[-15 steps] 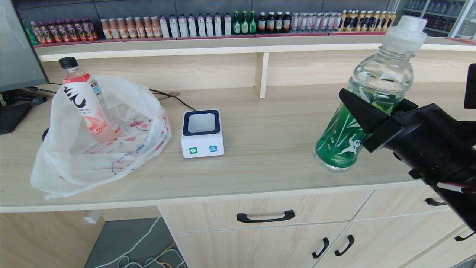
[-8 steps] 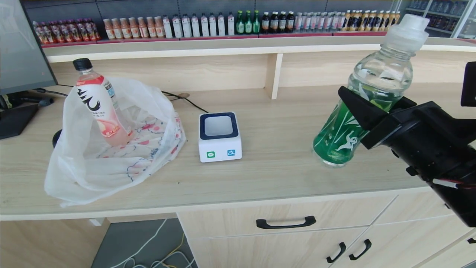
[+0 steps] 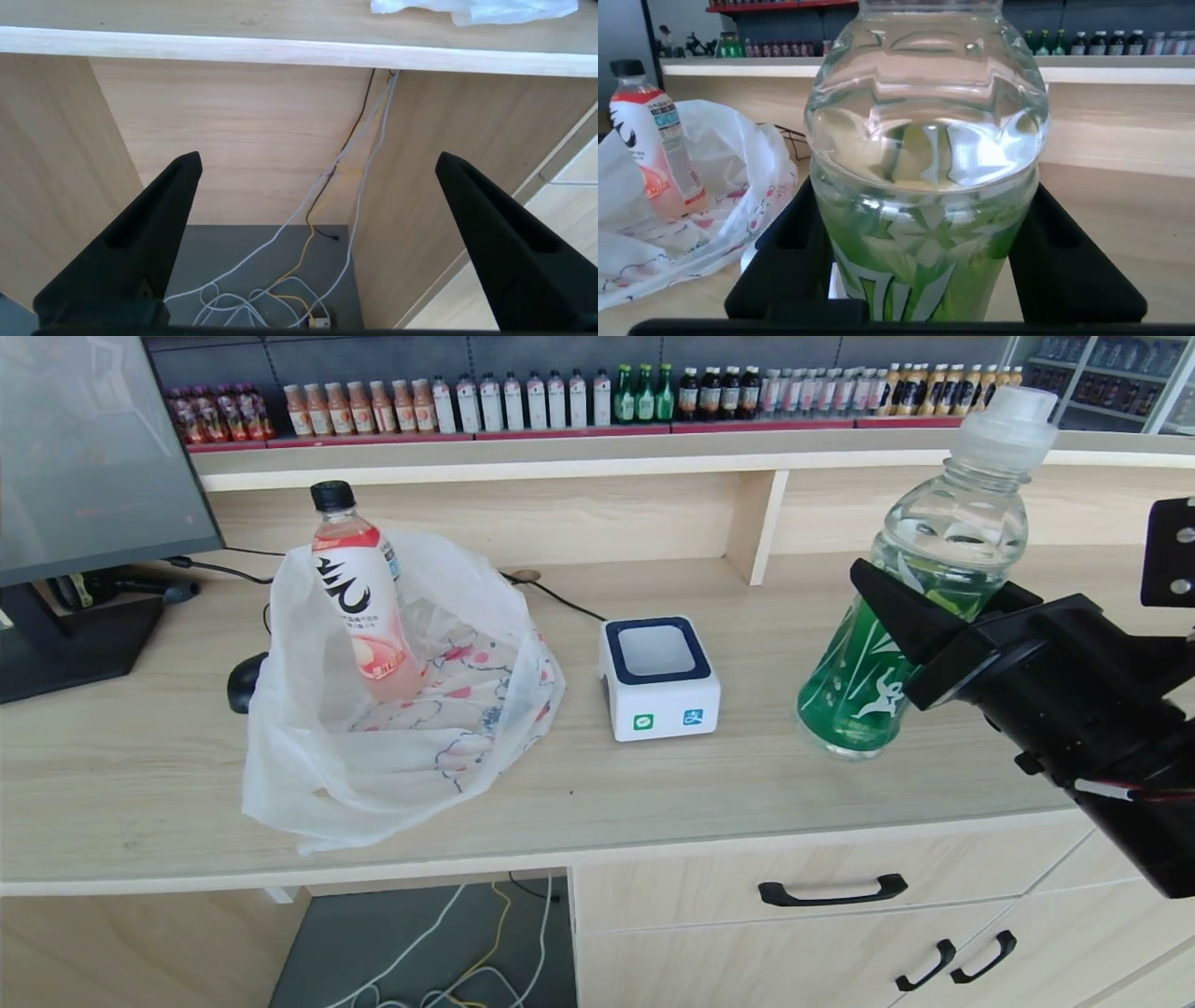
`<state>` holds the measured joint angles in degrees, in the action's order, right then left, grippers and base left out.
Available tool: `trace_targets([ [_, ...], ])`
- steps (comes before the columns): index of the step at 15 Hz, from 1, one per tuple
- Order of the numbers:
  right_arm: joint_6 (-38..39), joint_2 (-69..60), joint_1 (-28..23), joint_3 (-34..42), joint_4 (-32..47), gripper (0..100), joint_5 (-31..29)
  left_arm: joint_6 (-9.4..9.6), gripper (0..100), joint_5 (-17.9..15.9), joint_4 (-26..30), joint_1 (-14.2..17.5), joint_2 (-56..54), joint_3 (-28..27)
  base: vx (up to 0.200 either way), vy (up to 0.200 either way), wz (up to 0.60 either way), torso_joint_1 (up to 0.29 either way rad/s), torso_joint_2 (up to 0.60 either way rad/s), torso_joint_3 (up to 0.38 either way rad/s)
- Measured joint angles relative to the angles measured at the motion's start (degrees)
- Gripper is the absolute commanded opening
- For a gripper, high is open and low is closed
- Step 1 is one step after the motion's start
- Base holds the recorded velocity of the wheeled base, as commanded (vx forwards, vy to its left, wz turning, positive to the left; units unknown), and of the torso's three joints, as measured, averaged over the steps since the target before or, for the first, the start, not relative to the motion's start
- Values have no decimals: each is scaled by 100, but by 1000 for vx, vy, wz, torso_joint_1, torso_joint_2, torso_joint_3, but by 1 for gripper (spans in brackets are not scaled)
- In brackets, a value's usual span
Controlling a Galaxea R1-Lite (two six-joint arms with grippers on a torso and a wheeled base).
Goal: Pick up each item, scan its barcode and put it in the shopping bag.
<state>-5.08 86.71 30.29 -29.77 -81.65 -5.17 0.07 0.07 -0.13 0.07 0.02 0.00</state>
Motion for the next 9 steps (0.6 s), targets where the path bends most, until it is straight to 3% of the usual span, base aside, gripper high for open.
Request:
trace_targets([
  [1,0,-5,0,15,1,0,0,2,100,0,0,0,0,0,0,200,0,2,2,-2],
  [9,-6,-38,11,23,-43,0,9,13,100,2,-2,2,0,0,0,0,0,0,0,0],
])
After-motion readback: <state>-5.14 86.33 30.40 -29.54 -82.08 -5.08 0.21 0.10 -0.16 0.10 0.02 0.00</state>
